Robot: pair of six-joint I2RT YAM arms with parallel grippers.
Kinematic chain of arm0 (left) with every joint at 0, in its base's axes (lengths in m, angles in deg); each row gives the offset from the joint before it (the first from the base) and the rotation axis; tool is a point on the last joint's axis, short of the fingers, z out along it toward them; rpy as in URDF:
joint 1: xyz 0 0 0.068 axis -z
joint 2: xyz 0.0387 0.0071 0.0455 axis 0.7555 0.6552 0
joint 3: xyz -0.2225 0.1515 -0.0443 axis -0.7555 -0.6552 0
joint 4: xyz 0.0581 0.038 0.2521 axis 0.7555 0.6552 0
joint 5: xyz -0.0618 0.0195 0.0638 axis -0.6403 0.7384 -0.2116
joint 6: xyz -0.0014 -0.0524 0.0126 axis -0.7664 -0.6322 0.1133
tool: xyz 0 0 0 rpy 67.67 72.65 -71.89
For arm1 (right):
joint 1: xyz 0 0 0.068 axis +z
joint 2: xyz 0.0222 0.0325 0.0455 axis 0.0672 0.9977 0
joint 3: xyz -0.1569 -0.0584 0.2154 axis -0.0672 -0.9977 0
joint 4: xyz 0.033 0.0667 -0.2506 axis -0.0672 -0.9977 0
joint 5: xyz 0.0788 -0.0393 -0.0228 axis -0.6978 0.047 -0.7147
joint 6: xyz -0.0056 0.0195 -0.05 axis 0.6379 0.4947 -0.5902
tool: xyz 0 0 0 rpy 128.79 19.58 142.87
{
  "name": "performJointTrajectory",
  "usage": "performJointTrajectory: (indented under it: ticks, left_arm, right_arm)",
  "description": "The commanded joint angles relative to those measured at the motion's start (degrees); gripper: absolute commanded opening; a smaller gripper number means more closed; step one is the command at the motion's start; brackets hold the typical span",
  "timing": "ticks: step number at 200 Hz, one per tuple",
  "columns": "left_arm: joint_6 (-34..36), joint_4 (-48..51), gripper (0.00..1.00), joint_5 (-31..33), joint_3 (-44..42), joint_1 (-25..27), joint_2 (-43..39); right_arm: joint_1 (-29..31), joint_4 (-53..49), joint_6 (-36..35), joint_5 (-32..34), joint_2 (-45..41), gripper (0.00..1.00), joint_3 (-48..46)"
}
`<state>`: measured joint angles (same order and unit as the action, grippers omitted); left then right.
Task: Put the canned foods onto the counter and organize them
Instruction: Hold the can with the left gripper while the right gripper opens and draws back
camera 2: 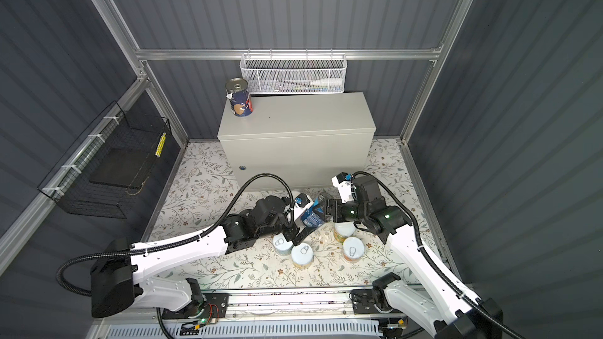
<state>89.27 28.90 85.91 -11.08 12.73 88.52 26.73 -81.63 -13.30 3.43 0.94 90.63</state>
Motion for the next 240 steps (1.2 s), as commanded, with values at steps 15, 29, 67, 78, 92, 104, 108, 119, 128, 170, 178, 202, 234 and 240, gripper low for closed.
performJointTrajectory:
  ticks: [15, 29, 67, 78, 92, 104, 108, 119, 128, 170, 178, 202, 234, 240]
  left_arm:
    - [2.36, -2.97, 1.00, -2.13, 1.72, 0.11, 1.53]
    - [2.36, -4.18, 1.00, -2.60, 1.73, 0.12, 2.08]
    - [2.36, -5.70, 1.00, -2.67, 1.95, 0.08, 3.23]
    - [2.14, -6.02, 1.00, -2.67, 1.85, 0.09, 3.26]
    - [1.92, -6.94, 1.00, -2.74, 1.48, 0.10, 2.83]
    - [1.82, -7.83, 1.00, -2.66, 1.22, 0.10, 2.25]
    - [1.86, -8.05, 1.00, -2.59, 1.13, 0.13, 2.19]
    - [1.60, -8.18, 1.00, -2.56, 1.39, 0.14, 1.78]
    - [1.59, -8.03, 1.00, -2.86, 1.69, 0.00, 1.31]
    - [2.01, -7.59, 1.00, -2.70, 1.73, -0.01, 1.09]
    - [2.01, -7.57, 1.00, -2.66, 1.59, -0.10, 1.29]
    - [1.44, -8.24, 1.00, -2.73, 1.44, -0.40, 1.94]
    - [0.69, -9.40, 1.00, -4.46, 2.28, -1.24, 2.57]
    - [0.69, -9.41, 1.00, -4.29, 2.50, -1.48, 2.85]
  right_arm:
    - [-0.97, 9.02, 2.64, -7.90, -2.83, 0.71, 1.78]
    - [-1.24, 9.63, 3.03, -8.79, -2.88, 0.71, 1.33]
    - [-2.17, 10.37, 4.24, -10.58, -2.79, 0.71, 0.59]
    - [-2.28, 10.54, 4.41, -10.75, -2.95, 0.71, 0.35]
    - [-2.60, 10.78, 4.61, -11.27, -2.97, 0.71, 0.27]
    - [-2.79, 11.40, 5.05, -12.23, -2.97, 0.70, -0.08]
    - [-2.83, 11.67, 5.20, -12.56, -2.96, 0.70, -0.20]
    - [-3.16, 12.69, 5.79, -13.45, -2.89, 0.71, -0.64]
    - [-3.39, 13.35, 6.11, -14.12, -2.72, 0.70, -0.96]
    - [-4.93, 17.05, 8.81, -18.93, -1.49, 0.70, -2.32]
    - [-5.15, 17.50, 9.22, -19.50, -1.42, 0.70, -2.58]
    - [-5.69, 19.49, 10.86, -20.81, -1.73, 0.70, -3.28]
    - [-6.00, 19.69, 11.38, -21.51, -1.91, 0.70, -3.20]
    - [-6.00, 19.70, 11.50, -21.61, -2.00, 0.70, -3.21]
